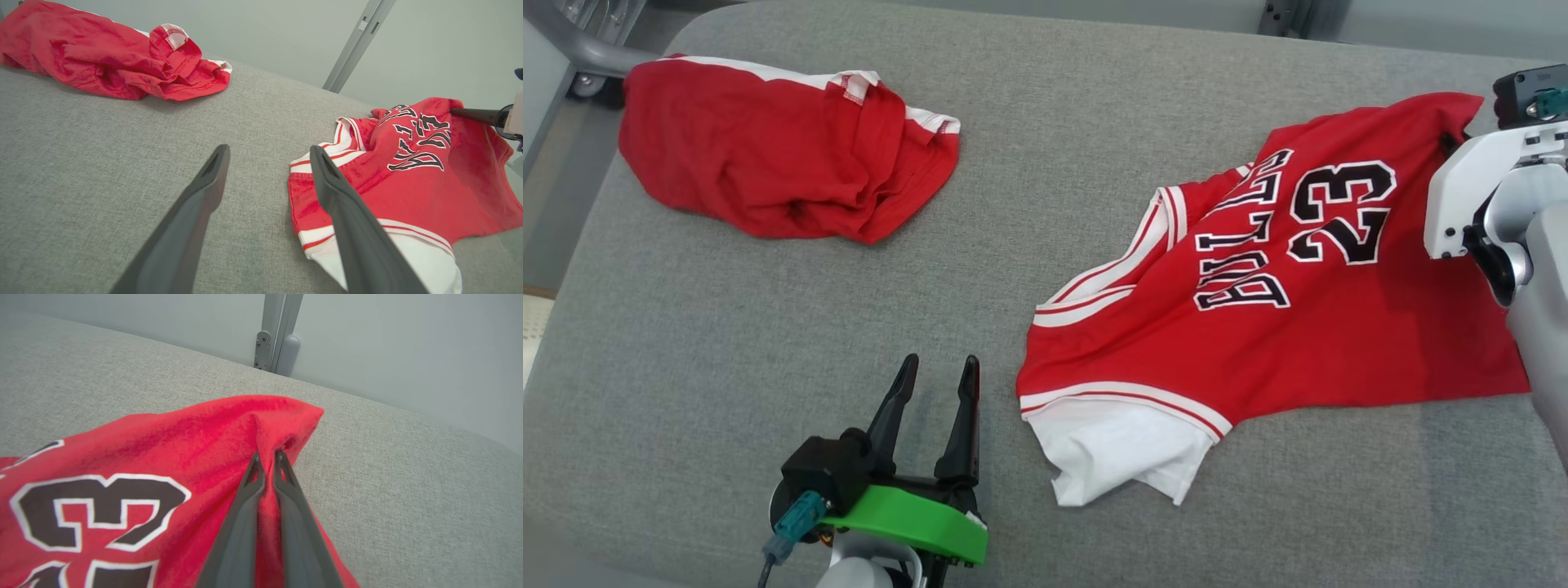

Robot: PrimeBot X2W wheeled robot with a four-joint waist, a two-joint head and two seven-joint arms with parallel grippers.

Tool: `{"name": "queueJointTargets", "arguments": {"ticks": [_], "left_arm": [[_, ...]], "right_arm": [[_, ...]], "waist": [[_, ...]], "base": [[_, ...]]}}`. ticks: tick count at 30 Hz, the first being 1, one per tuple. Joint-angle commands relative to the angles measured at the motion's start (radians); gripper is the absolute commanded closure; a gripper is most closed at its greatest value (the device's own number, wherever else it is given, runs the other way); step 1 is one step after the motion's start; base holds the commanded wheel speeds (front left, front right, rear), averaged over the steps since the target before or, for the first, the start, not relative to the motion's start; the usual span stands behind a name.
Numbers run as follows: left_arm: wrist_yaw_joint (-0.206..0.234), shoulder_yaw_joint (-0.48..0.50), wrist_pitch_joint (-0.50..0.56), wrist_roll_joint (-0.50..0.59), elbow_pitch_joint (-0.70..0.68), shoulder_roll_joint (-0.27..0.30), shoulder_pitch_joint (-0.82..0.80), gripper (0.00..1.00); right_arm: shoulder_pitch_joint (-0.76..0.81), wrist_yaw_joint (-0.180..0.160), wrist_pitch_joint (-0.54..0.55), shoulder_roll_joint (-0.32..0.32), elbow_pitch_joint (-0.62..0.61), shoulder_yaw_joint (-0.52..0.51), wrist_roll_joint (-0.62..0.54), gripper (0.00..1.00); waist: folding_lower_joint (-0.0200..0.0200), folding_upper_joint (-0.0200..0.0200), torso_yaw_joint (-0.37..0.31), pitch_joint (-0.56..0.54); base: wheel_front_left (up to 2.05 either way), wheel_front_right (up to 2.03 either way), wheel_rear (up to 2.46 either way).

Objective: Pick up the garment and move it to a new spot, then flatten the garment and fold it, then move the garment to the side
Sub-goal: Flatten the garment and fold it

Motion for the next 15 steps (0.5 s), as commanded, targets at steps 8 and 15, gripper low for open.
{"name": "queueJointTargets", "arguments": {"ticks": [8, 15], "left_arm": [[-0.012, -0.004, -0.003, 0.006, -0.001, -0.009, -0.03, 0.0], [-0.032, -0.031, -0.003, -0.018, 0.022, -0.01, -0.02, 0.0]], "right_arm": [[-0.087, -0.001, -0.079, -0.011, 0.131, -0.061, -0.092, 0.0], [-0.077, -0.001, -0.212, 0.038, 0.167, -0.097, -0.102, 0.0]], "waist": [[0.0, 0.0, 0.064, 0.046], [0.0, 0.0, 0.009, 0.015]], "base": [[0.0, 0.0, 0.0], [0.0, 0.0, 0.0]]}}
